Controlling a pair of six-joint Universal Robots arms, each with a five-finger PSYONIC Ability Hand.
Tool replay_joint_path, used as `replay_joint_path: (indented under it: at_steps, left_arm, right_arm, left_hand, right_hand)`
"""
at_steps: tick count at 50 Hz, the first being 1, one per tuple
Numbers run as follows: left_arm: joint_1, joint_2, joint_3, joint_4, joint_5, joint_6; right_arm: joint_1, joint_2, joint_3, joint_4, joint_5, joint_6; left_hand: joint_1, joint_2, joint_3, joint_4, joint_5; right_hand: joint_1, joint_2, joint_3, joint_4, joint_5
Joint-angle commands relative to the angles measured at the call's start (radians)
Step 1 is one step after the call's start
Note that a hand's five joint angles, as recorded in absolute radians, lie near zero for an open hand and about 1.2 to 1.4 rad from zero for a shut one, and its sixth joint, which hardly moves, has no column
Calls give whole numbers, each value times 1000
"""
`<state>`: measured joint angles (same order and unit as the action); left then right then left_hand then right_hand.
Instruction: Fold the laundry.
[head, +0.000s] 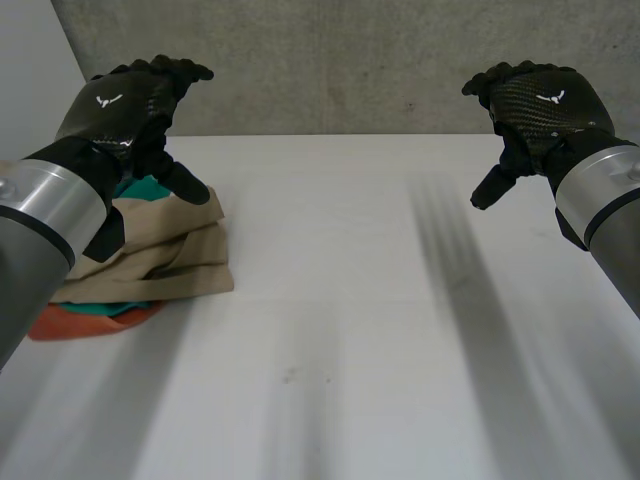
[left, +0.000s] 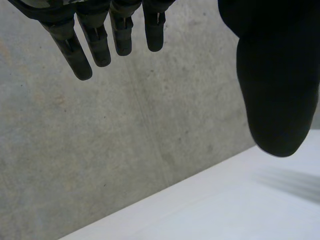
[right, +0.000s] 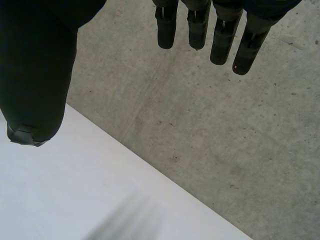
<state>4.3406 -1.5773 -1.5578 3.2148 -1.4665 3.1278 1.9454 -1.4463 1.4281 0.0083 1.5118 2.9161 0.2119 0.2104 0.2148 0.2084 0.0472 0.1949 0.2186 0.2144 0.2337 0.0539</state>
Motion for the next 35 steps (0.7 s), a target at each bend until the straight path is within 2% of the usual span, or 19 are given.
replay_joint_path:
  at_steps: [1, 4, 6, 7, 11, 17, 20, 22, 24, 25, 28, 31, 35]
  left_arm:
    - [66, -134, -2, 5, -35, 298]
    - [115, -197, -8, 19, -90, 464]
    - [142, -230, -7, 45, -121, 529]
    - [181, -275, -4, 86, -141, 570]
    - [269, -385, 7, 184, -143, 592]
    - [326, -521, 70, 244, -143, 601]
    - [346, -587, 119, 243, -140, 601]
    - [359, -622, 148, 243, -140, 601]
    - [360, -635, 162, 243, -140, 600]
    - [355, -636, 174, 246, -143, 600]
    - [343, -632, 186, 252, -156, 600]
    - [297, -592, 199, 255, -164, 584]
    - [157, -454, 209, 273, -179, 554]
  right_arm:
    - [1, 0, 3, 2, -1, -2]
    - [1, 1, 5, 2, -1, -2]
    - [1, 1, 6, 2, -2, -3]
    - [1, 1, 6, 2, -2, -3]
    - [1, 3, 11, 2, -2, -3]
    - [3, 4, 15, 1, -2, -2]
    - [3, 12, 17, 1, -2, -2]
    - [3, 21, 17, 1, -2, -3]
    - [4, 33, 17, 2, -2, -3]
    - [4, 35, 18, 2, -2, -3]
    - [4, 33, 17, 2, -2, -5]
    - [4, 33, 14, 2, -1, -8]
    - [4, 29, 3, 2, 1, -15]
  left_hand:
    - [-37, -36, -40, -34, -47]
    - [-37, -36, -40, -34, -47]
    - [-37, -36, -40, -34, -47]
    - [-37, -36, -40, -34, -47]
    - [-37, -36, -40, -34, -47]
    - [-22, -20, -25, -18, -32]
    - [151, 152, 148, 154, 141]
    - [397, 398, 394, 400, 387]
    - [775, 776, 772, 778, 765]
    - [1155, 1156, 1152, 1158, 1145]
    - [1184, 1186, 1181, 1188, 1175]
    - [1184, 1186, 1181, 1188, 1175]
    - [1184, 1186, 1181, 1188, 1175]
  right_hand:
    - [-20, -44, -40, -59, -54]
    - [-20, -44, -40, -59, -54]
    - [-20, -44, -40, -59, -54]
    - [-20, -44, -40, -59, -54]
    - [-20, -44, -40, -59, -54]
    - [-20, -44, -40, -59, -54]
    - [-20, -44, -40, -59, -54]
    - [-20, -44, -40, -59, -54]
    - [-20, -44, -40, -59, -54]
    - [-20, -44, -40, -59, -54]
    - [-20, -44, -40, -59, -54]
    - [-20, -44, -40, -59, -54]
    - [-20, -44, -40, -59, -54]
